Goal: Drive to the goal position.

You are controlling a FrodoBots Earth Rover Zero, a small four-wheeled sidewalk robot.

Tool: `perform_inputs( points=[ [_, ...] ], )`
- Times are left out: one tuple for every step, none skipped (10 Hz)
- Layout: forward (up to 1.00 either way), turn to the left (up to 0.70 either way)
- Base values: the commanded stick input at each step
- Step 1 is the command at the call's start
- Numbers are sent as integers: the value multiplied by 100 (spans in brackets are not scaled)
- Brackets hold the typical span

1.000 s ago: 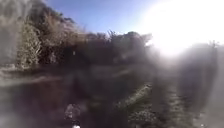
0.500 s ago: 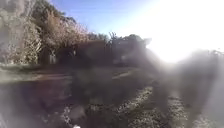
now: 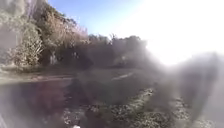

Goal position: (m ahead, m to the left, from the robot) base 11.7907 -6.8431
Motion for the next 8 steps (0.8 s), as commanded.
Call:
perform_inputs(
  points=[
    [60, 15],
    [60, 15],
    [60, 15],
    [60, 15],
    [60, 15],
    [60, 15],
    [60, 15],
    [60, 15]
  ],
)
